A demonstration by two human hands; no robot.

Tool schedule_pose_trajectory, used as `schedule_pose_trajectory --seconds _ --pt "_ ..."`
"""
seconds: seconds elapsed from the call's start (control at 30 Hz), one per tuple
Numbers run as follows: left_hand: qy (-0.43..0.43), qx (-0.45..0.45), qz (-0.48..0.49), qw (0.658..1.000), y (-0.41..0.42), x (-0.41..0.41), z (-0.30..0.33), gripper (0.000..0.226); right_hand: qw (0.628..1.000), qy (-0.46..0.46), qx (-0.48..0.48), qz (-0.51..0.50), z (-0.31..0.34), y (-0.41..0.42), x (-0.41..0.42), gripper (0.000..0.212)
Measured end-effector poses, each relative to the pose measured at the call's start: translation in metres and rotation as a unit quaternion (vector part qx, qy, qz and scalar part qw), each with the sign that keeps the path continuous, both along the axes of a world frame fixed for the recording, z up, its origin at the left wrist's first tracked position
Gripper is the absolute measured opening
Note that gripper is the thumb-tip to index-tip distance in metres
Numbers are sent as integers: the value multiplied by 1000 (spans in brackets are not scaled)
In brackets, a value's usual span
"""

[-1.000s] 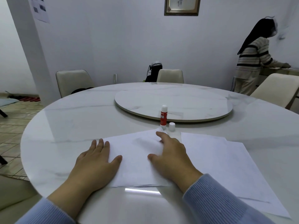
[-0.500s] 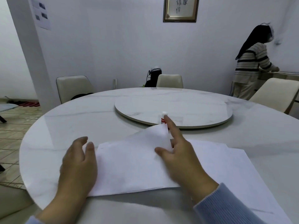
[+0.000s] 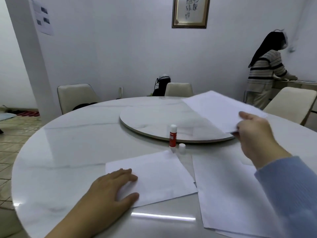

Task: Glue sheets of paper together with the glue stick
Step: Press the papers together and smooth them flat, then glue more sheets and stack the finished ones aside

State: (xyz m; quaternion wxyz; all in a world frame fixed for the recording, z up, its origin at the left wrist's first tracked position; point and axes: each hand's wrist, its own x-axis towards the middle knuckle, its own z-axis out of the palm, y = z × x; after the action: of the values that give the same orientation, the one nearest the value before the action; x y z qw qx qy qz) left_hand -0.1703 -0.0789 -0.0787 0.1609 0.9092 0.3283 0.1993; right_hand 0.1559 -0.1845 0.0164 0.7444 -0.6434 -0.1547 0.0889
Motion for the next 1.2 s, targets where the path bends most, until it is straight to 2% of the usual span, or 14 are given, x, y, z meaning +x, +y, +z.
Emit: schedule_pose_trajectory --seconds 0.07,0.13,0.2,0.33,0.43,0.5,0.57,0.67,0.73,0.8,0.97,1.07,1.13,1.2 --pt "5 -8 8 1000 0 1 1 42 997 43 -55 26 -13 26 8 57" --pt "4 -7 10 1000 0 0 3 41 986 55 -153 46 -27 43 12 58" --pt "1 -7 13 1000 0 0 4 36 966 21 -243 86 -36 50 14 51" --pt "0 -4 11 1000 2 -1 5 34 929 -48 -350 115 -32 40 12 21" --pt "4 13 25 1000 3 1 4 39 898 -47 -420 124 -14 31 6 26" --pt "4 29 42 999 4 3 3 38 876 -115 -453 122 -8 37 1 33" --pt "4 33 54 998 3 3 2 37 861 -196 -448 140 -8 52 -11 45" --pt "8 38 61 997 2 4 2 36 855 -232 -424 185 -19 78 -36 55" --pt "11 36 67 997 2 4 2 35 835 -267 -448 175 -30 96 -46 66" --pt "12 30 70 997 1 4 3 34 836 -291 -440 149 -39 108 -50 69" --pt "0 29 68 997 2 3 3 32 881 -273 -370 112 -53 125 -53 47" --pt "7 23 59 998 1 2 7 33 913 -286 -262 128 -47 120 -57 30" --pt "33 12 48 998 3 -1 12 35 917 -298 -196 181 -32 108 -60 20" --pt "73 2 32 997 10 -3 23 43 901 -323 -193 217 -18 95 -58 15"
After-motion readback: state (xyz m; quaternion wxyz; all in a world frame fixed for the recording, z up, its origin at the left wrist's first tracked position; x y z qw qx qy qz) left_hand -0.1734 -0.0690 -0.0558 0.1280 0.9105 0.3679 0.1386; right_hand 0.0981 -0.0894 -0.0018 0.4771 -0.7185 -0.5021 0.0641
